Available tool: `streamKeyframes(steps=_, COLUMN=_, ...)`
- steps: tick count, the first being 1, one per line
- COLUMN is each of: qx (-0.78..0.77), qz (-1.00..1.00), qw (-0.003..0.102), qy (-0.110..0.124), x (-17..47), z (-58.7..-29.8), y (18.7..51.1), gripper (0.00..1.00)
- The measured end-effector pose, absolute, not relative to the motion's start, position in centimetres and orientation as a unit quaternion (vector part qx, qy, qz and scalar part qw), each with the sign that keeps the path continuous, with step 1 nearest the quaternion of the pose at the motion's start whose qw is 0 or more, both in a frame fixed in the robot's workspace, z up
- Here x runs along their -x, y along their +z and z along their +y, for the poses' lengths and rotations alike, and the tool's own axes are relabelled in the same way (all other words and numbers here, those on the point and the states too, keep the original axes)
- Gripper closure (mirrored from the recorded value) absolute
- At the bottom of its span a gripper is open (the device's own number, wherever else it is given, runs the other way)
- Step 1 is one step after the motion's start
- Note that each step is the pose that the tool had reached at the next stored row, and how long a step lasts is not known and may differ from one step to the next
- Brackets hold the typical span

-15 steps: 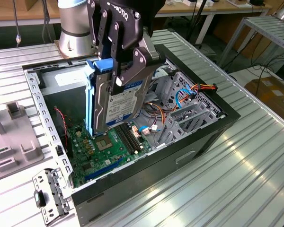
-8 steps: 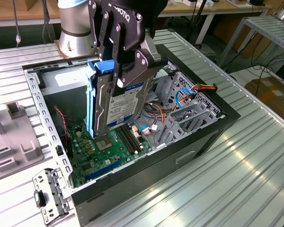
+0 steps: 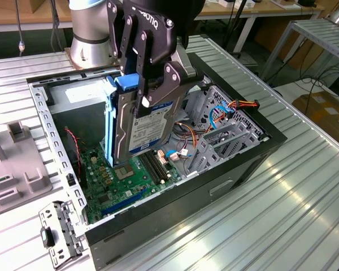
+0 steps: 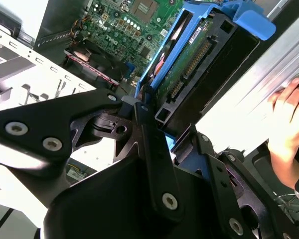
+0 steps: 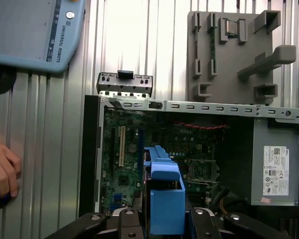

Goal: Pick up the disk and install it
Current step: 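Pick up the disk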

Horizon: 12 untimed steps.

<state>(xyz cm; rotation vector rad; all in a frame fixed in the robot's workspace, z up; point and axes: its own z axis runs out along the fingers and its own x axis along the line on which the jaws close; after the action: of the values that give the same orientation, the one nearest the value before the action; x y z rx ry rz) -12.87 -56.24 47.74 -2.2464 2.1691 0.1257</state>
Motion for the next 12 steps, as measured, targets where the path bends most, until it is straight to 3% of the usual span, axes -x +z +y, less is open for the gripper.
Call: streamKeyframes(steps=12, qx=0.719, qz=0.694, qw=0.008, qy=0.04, x=12.81, z=-56.97, y=47.72, gripper=0.63)
